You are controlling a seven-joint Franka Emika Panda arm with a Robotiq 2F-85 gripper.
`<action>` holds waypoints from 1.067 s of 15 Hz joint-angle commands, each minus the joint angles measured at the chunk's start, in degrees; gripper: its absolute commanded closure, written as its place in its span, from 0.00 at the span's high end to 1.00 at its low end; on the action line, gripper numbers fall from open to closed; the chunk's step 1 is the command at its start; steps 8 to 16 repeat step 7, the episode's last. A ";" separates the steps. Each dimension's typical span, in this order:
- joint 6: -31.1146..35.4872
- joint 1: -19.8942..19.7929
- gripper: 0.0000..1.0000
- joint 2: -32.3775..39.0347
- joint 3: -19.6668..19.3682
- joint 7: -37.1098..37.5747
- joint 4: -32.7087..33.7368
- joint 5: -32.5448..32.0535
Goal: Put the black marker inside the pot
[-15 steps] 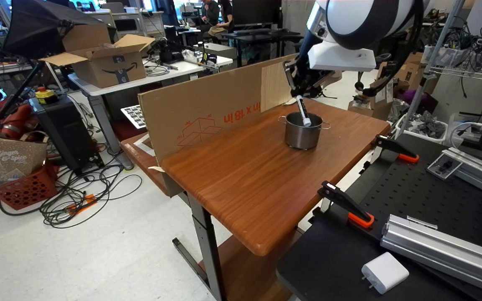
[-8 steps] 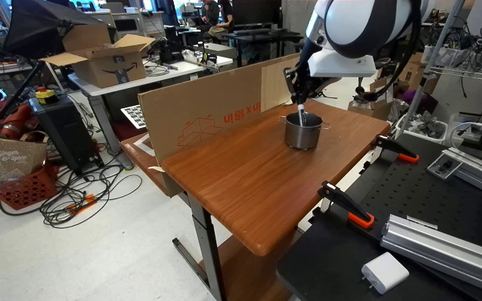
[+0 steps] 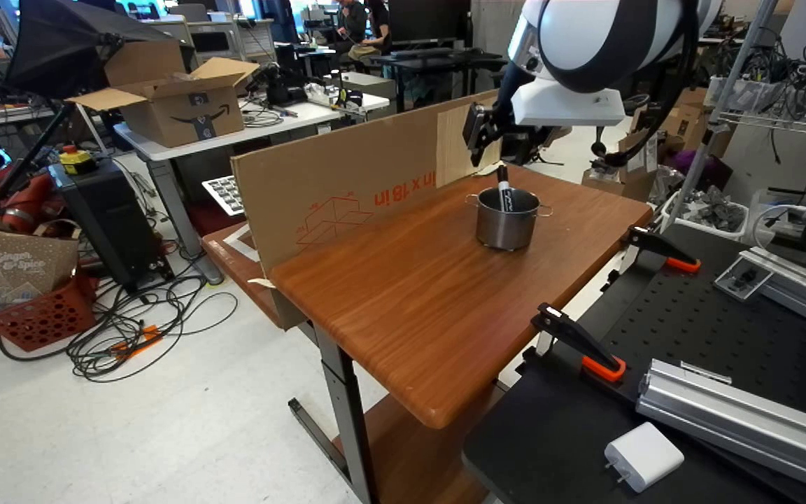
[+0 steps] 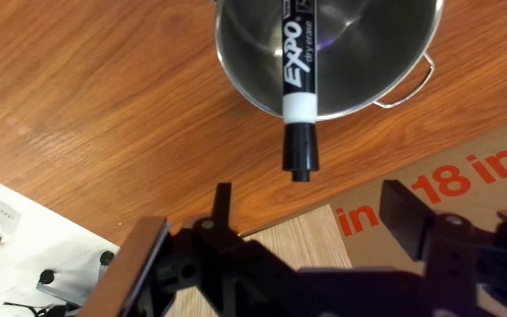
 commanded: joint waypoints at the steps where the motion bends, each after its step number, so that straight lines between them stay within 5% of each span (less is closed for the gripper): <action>1: -2.91 0.22 1.00 -4.12 -0.80 -1.54 -1.31 -1.08; 16: -0.91 -0.04 1.00 -1.81 -0.14 -0.90 -0.44 -0.02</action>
